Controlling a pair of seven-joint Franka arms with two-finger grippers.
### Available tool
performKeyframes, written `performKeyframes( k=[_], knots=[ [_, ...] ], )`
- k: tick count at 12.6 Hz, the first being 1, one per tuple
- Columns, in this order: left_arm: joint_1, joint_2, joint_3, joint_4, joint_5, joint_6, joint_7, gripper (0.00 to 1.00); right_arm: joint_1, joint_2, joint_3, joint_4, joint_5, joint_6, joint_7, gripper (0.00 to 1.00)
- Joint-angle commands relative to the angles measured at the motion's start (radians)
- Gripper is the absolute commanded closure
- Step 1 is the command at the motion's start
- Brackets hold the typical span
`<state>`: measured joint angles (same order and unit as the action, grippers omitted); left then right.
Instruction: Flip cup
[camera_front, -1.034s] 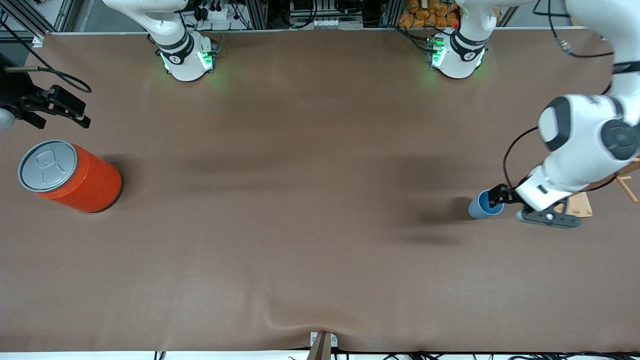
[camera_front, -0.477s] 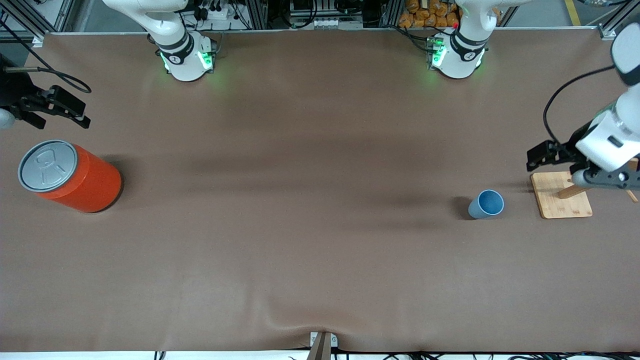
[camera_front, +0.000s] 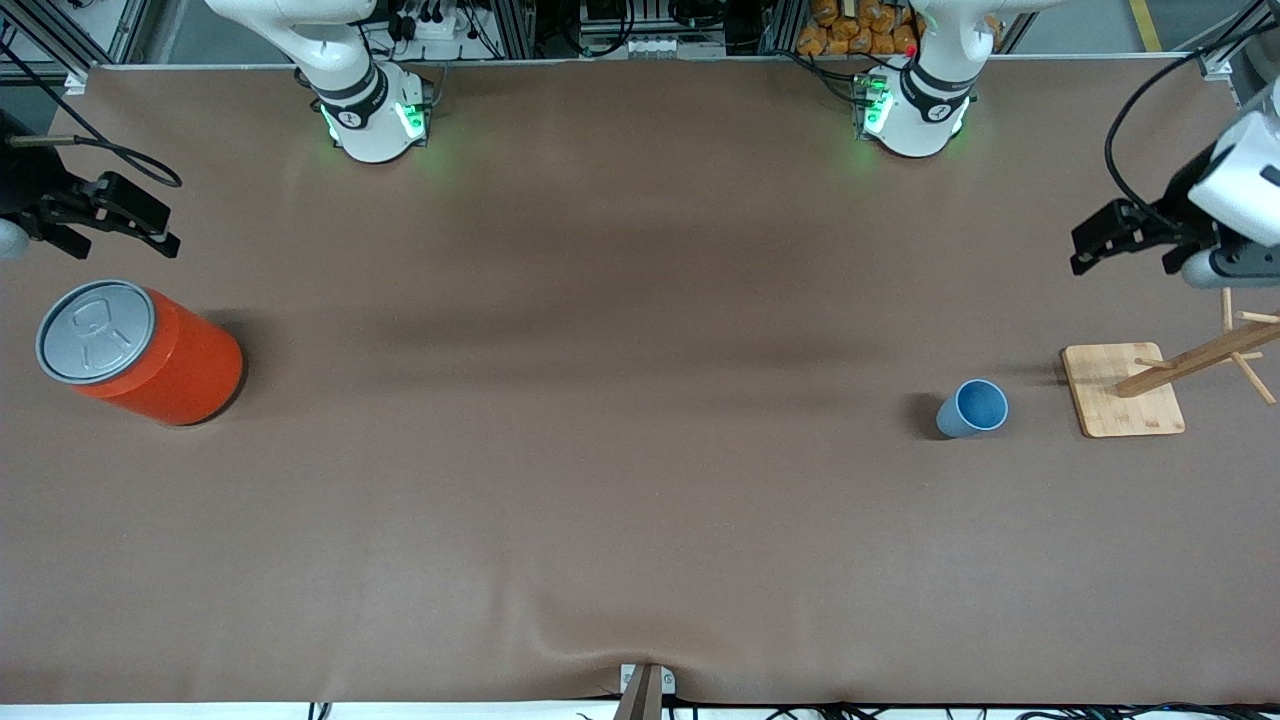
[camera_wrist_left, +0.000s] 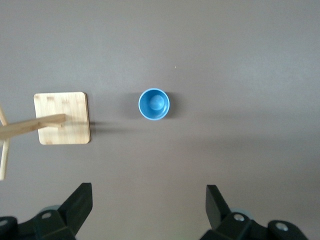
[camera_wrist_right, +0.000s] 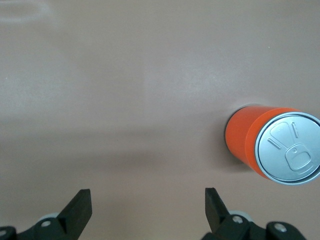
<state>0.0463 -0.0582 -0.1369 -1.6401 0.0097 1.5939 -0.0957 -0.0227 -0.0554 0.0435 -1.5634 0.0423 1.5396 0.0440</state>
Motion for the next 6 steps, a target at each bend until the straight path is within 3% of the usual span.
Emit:
performKeyframes(
  k=[1,6],
  knots=[
    [0.011,-0.101,-0.017,-0.107,0.012,0.006,-0.057,0.00,-0.003,0.008,-0.001,0.019,-0.001,-0.013,-0.012,0.00],
    [0.012,-0.109,-0.015,-0.102,0.012,0.005,-0.065,0.00,-0.002,0.008,-0.001,0.019,-0.001,-0.013,-0.012,0.00]
  ],
)
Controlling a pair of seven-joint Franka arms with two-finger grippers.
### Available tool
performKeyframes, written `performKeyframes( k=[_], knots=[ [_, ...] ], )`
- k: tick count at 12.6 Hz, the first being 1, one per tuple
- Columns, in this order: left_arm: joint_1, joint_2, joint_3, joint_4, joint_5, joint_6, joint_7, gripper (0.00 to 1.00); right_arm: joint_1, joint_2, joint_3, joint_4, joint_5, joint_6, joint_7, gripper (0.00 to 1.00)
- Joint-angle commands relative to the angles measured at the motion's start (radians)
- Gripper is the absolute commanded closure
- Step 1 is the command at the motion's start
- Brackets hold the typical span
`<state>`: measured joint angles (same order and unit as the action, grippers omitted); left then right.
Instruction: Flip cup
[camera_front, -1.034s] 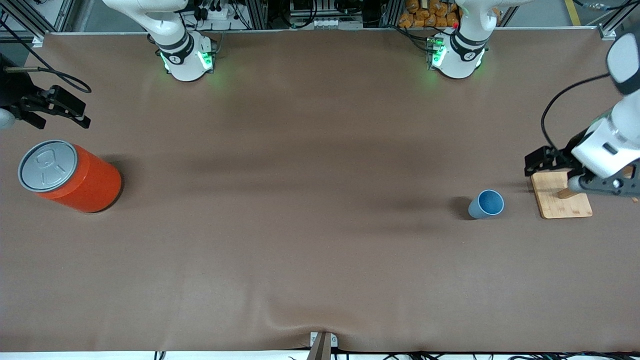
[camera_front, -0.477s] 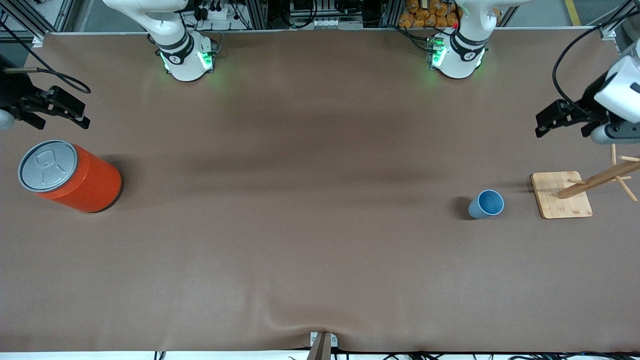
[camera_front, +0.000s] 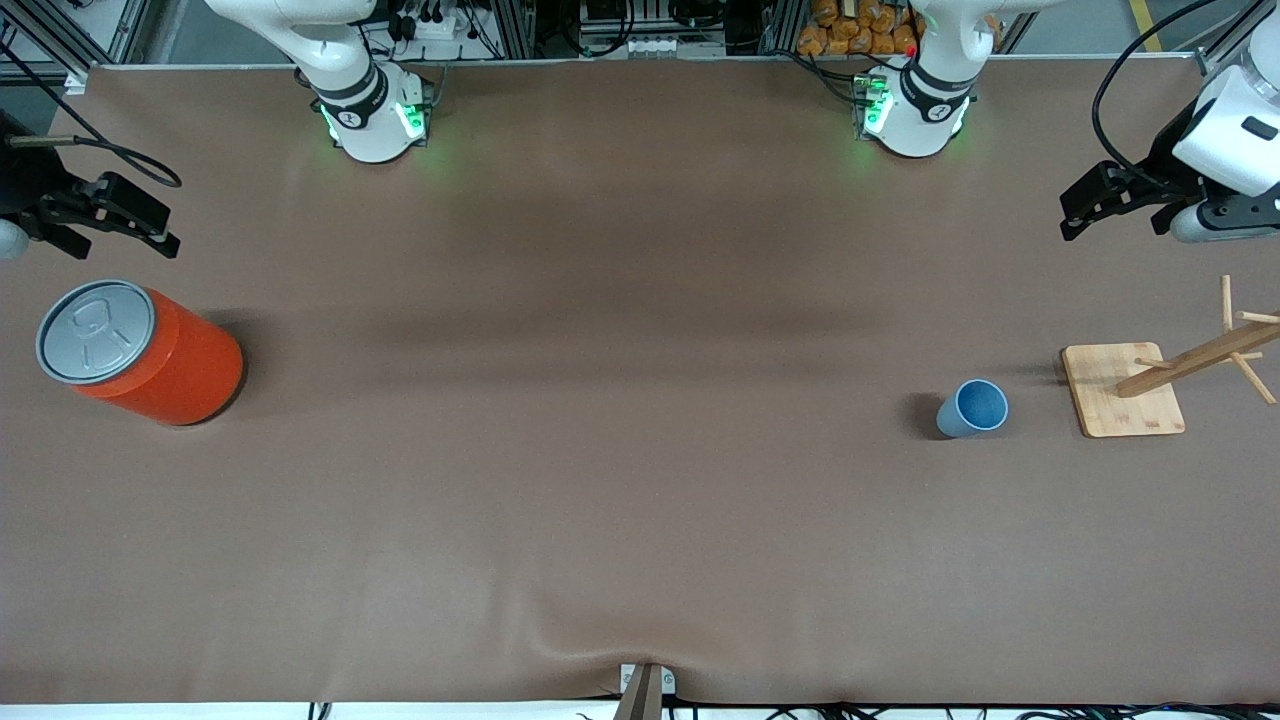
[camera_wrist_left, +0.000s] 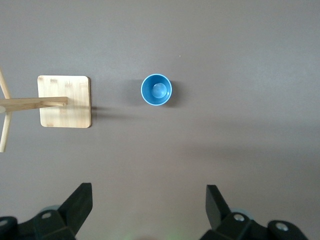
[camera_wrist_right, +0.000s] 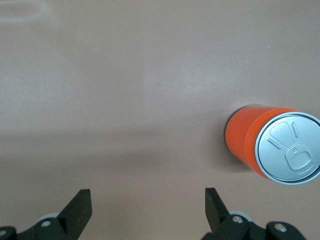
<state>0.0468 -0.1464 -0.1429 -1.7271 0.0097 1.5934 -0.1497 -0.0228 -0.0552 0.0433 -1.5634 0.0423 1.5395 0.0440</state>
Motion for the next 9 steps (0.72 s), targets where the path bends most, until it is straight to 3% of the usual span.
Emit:
performKeyframes(
  k=[1,9],
  knots=[
    [0.012,-0.018,-0.009,-0.016,0.012,0.005,-0.004,0.00,-0.003,0.008,0.000,0.019,-0.001,-0.013,-0.012,0.00],
    [0.016,0.028,0.000,0.049,0.010,-0.013,0.006,0.00,-0.003,0.006,0.000,0.019,-0.001,-0.015,-0.012,0.00]
  ],
)
